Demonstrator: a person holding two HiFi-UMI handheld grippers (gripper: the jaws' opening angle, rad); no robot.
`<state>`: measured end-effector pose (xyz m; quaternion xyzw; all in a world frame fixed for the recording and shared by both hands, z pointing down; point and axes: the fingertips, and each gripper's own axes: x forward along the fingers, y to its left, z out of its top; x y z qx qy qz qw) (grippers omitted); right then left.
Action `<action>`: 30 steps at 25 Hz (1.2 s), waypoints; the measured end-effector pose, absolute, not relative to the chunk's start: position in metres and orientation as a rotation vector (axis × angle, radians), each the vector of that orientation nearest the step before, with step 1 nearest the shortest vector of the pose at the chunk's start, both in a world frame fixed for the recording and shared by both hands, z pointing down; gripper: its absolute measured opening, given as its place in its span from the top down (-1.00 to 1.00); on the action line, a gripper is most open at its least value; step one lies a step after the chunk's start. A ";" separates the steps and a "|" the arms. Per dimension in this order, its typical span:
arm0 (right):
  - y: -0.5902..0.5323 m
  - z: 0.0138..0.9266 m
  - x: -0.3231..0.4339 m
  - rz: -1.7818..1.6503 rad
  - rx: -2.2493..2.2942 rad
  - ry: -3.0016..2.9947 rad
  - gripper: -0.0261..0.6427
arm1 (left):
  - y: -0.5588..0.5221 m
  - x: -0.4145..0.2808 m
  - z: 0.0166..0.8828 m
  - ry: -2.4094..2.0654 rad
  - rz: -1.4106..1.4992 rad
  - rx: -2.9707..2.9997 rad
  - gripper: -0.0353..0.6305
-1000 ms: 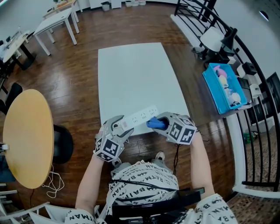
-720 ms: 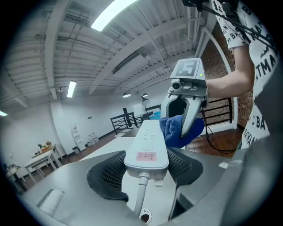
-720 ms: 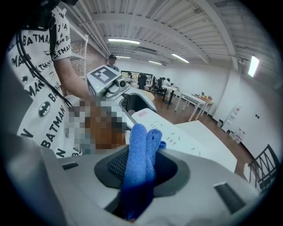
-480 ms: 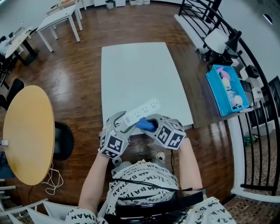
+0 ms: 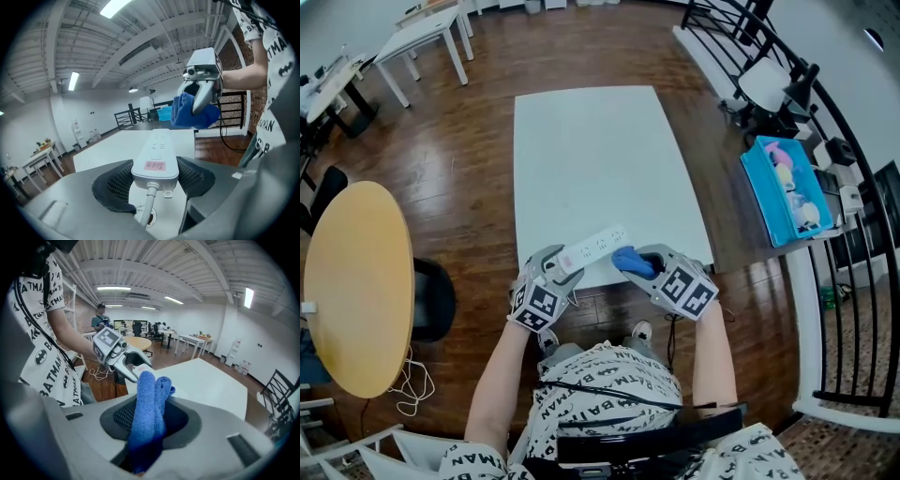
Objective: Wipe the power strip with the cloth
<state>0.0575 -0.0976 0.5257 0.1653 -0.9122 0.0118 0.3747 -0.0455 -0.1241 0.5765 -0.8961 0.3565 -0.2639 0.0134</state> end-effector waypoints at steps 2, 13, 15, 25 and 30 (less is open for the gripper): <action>-0.100 0.533 0.077 0.072 0.489 -2.321 0.52 | -0.120 -0.046 0.604 1.073 -0.867 -2.835 0.02; -0.094 0.567 0.123 0.237 0.659 -2.257 0.52 | -0.120 -0.030 0.668 0.876 -1.009 -2.957 0.02; -0.096 0.568 0.121 0.250 0.666 -2.260 0.52 | -0.124 -0.027 0.672 0.841 -1.023 -2.962 0.02; -0.103 0.585 0.114 0.305 0.662 -2.203 0.52 | -0.131 -0.027 0.709 0.681 -1.223 -2.927 0.04; -0.108 0.594 0.112 0.327 0.700 -2.165 0.52 | -0.130 -0.028 0.717 0.739 -1.229 -2.938 0.02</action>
